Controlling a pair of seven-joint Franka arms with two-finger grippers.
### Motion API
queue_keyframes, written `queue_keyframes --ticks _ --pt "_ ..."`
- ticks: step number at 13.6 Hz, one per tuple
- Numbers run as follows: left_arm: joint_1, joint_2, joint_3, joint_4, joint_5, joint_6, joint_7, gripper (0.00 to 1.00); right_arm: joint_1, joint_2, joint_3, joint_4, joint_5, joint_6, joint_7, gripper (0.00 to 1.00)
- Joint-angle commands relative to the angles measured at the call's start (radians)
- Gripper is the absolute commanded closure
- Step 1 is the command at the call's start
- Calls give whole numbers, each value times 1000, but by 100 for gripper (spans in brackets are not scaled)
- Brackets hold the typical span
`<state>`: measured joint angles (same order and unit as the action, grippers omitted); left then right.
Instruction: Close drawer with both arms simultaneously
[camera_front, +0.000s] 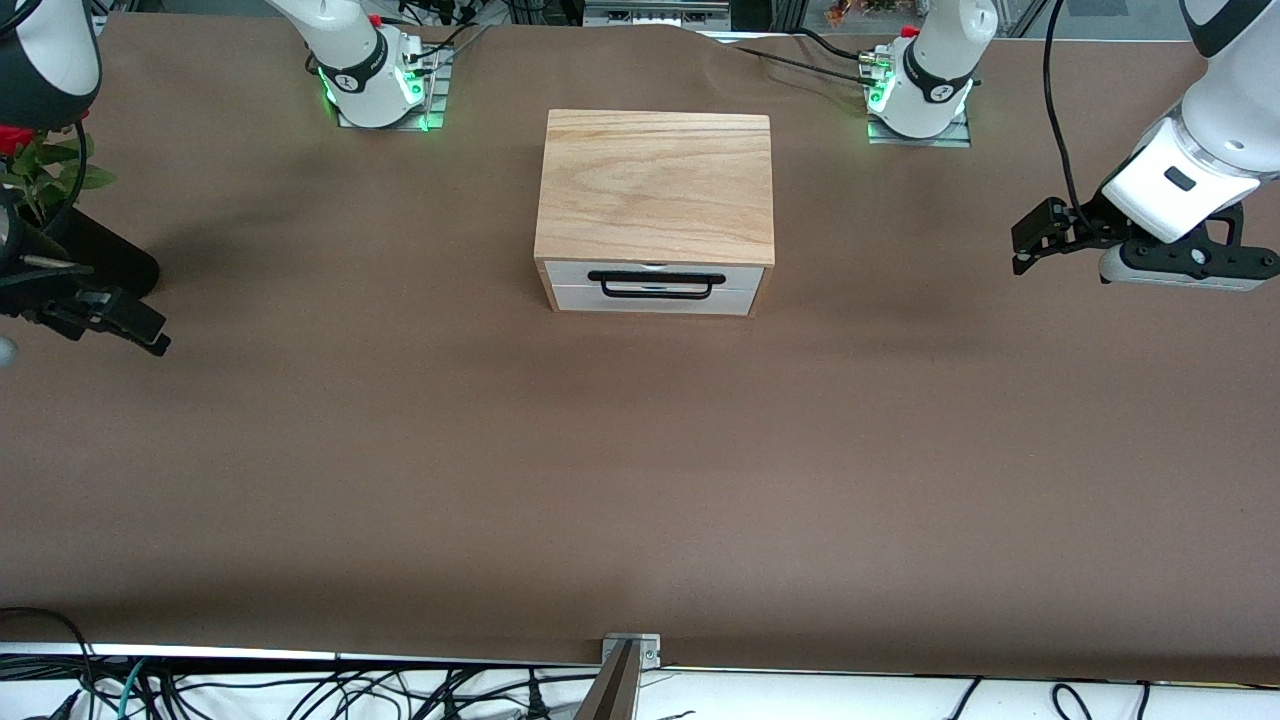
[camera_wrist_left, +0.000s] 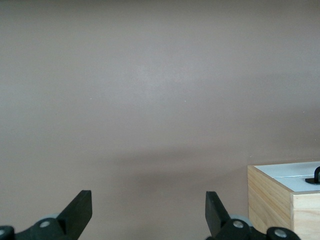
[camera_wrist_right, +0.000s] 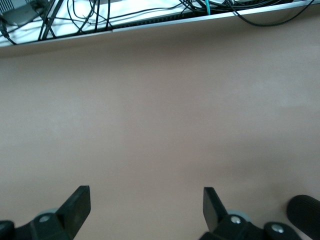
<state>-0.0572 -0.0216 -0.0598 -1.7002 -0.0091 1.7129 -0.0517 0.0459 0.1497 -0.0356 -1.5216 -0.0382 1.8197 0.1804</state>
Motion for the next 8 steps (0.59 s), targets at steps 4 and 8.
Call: queue_keyframes --ticks 4,8 --pt "-3 -11 8 1 -22 -19 15 0 -49 -44 75 -46 -31 -49 -30 0" --pt "-4 -8 5 4 -22 -19 13 0 -41 13 75 47 -20 -94 -30 0"
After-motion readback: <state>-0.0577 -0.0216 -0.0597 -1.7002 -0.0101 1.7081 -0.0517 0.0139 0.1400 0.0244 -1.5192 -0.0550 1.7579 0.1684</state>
